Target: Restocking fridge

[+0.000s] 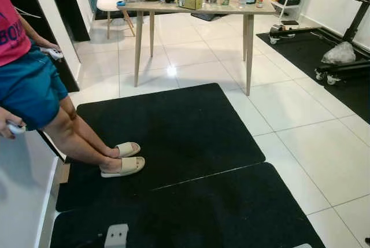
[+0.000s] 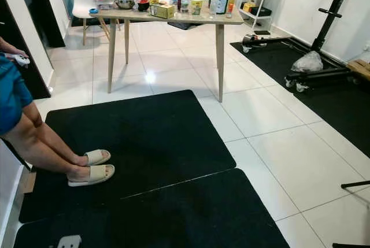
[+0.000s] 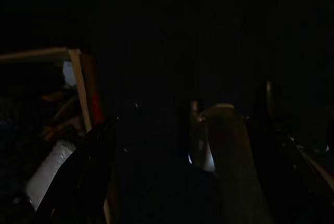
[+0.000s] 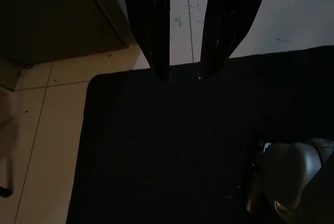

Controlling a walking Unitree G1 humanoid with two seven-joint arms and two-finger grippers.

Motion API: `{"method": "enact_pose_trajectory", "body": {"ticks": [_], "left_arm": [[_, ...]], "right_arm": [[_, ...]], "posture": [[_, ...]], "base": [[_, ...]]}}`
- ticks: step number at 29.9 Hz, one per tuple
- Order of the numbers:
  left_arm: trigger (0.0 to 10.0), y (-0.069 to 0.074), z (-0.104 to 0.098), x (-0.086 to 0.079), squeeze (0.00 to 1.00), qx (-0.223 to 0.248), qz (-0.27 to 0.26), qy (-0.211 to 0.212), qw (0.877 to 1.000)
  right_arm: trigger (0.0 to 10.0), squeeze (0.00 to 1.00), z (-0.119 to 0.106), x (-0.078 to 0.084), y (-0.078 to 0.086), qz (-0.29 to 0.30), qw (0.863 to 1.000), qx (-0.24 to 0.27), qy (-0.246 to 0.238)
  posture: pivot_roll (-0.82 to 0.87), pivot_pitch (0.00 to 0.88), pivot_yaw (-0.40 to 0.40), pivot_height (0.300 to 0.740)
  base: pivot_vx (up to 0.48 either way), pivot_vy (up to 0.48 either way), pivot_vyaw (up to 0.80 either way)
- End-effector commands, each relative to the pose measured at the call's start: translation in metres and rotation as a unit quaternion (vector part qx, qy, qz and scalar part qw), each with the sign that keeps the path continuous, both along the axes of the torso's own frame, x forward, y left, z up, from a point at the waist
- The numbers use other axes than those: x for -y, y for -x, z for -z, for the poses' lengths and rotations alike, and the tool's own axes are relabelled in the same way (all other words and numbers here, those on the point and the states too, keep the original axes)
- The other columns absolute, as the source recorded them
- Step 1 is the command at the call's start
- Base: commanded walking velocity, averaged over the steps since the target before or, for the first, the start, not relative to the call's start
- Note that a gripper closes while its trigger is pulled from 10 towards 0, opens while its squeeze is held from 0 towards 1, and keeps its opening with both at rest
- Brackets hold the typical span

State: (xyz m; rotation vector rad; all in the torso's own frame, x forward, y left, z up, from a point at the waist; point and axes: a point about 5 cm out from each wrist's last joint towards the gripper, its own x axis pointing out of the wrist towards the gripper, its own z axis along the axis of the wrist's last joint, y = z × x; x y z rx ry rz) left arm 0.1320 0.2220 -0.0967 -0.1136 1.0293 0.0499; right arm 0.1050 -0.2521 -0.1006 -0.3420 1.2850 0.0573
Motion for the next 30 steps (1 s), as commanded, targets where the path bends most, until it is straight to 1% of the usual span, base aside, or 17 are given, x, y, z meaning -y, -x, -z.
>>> {"method": "enact_pose_trajectory", "body": {"ticks": [1, 3, 5, 8, 12, 16, 23, 26, 30], "left_arm": [[10.0, 0.008, 0.002, -0.004, 0.0, -0.012, -0.001, -0.007, 1.0], [10.0, 0.01, 0.003, -0.003, 0.0, -0.015, -0.002, -0.007, 1.0], [10.0, 0.016, 0.006, 0.003, 0.0, -0.026, 0.002, -0.002, 1.0], [10.0, 0.02, 0.008, 0.006, 0.0, -0.033, 0.005, -0.001, 0.999], [10.0, 0.019, 0.008, 0.011, 0.0, -0.03, 0.005, 0.005, 1.0], [10.0, 0.018, 0.008, 0.013, 0.0, -0.03, 0.009, 0.007, 0.999], [10.0, 0.015, 0.008, 0.013, 0.0, -0.028, 0.014, 0.006, 0.999], [10.0, 0.012, 0.007, 0.016, 0.0, -0.024, 0.014, 0.012, 1.0], [10.0, 0.013, 0.008, 0.018, 0.0, -0.025, 0.019, 0.013, 0.999]], "right_arm": [[10.0, 0.0, 0.0, -0.002, -0.003, -0.001, 1.0, 0.003, -0.002], [10.0, 0.0, 0.0, -0.002, -0.003, -0.002, 1.0, 0.004, -0.002], [10.0, 0.0, -0.001, -0.001, -0.005, -0.006, 1.0, 0.004, -0.001], [10.0, 0.0, -0.003, 0.002, -0.008, -0.011, 1.0, 0.004, 0.004], [10.0, 0.0, -0.005, 0.005, -0.013, -0.014, 1.0, 0.009, 0.008], [10.0, 0.0, -0.006, 0.004, -0.015, -0.014, 1.0, 0.012, 0.007], [10.0, 0.0, -0.003, -0.001, -0.014, -0.02, 1.0, 0.007, 0.0], [10.0, 0.0, -0.003, -0.003, -0.013, -0.018, 1.0, 0.006, -0.003], [10.0, 0.0, -0.003, -0.004, -0.014, -0.018, 1.0, 0.007, -0.004]], "posture": [[-0.03, 0.0, -0.047, 0.74], [-0.03, 0.0, -0.047, 0.74], [-0.02, 0.0, -0.055, 0.74], [-0.02, 0.0, -0.063, 0.74], [-0.01, 0.0, -0.067, 0.74], [-0.01, 0.0, -0.068, 0.74], [-0.02, 0.0, -0.059, 0.74], [-0.03, 0.0, -0.051, 0.74], [-0.04, 0.0, -0.041, 0.74]], "base": [[0.0, 0.0, 0.0], [0.0, 0.0, 0.0], [0.0, 0.0, 0.0], [0.0, 0.0, 0.0], [0.0, 0.0, 0.0], [0.0, 0.0, 0.0], [0.0, 0.0, 0.0], [0.0, 0.0, 0.0], [0.0, 0.0, 0.0]]}}
